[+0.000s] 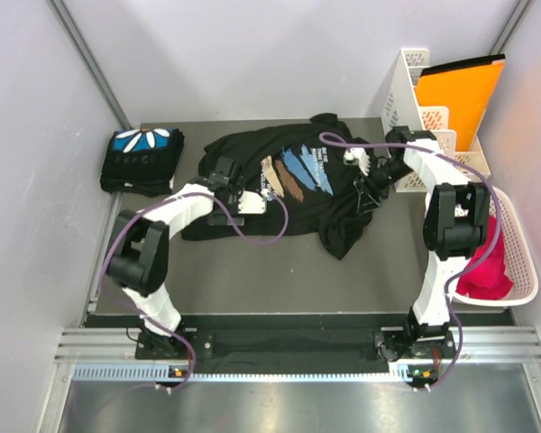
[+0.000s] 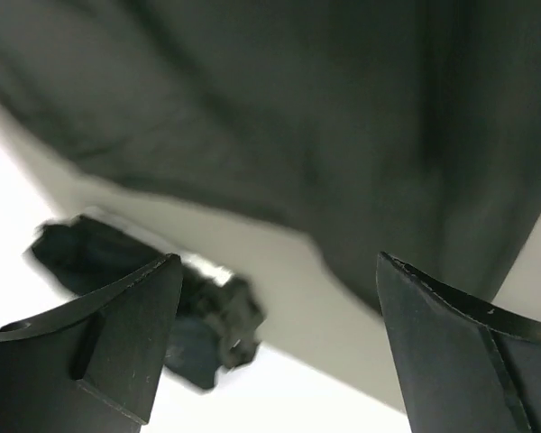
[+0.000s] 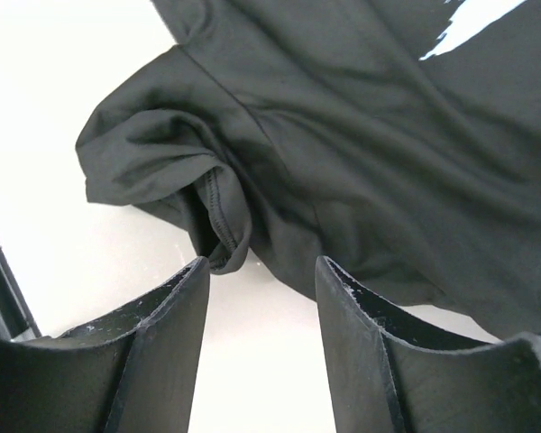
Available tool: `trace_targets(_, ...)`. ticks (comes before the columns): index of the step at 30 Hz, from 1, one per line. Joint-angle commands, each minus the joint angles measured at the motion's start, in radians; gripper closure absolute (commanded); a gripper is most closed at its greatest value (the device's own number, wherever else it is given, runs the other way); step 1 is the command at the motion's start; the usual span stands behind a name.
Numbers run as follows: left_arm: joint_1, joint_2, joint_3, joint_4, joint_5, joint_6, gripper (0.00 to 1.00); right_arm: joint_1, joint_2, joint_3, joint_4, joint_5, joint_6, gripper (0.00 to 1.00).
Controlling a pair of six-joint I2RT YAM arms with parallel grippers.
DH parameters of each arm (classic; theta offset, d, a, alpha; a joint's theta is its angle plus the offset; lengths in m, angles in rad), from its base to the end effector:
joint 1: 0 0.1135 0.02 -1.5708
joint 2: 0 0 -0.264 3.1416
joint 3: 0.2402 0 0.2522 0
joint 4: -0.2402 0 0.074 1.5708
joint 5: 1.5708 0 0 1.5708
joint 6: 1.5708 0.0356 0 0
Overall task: Fold and stack the t-shirts
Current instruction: Flatten the tshirt out
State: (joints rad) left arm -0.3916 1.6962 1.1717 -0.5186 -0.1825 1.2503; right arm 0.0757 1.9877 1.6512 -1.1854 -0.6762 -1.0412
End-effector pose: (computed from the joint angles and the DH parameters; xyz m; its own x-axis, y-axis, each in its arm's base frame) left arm 0.3260 -0.1276 0.2105 0.0245 0.9997 -0.0098 0.8495 -0.0156 0.5273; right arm 0.3801 0.0512 0.2290 -0.4259 -0.7073 -0.5641 -0.9047 0.3266 0.2736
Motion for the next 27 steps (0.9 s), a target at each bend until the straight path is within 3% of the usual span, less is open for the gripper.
trace_targets(1,-0.004,0.084,0.069,0.049,0.028,-0.072,0.08,-0.001,0.023,0.070,-0.103,-0.019,-0.083,0.50)
trace_targets(27,-0.036,0.187,0.132,0.138,-0.074,-0.034,0.07,0.067,0.237,0.197,-0.272,0.069,-0.237,0.51)
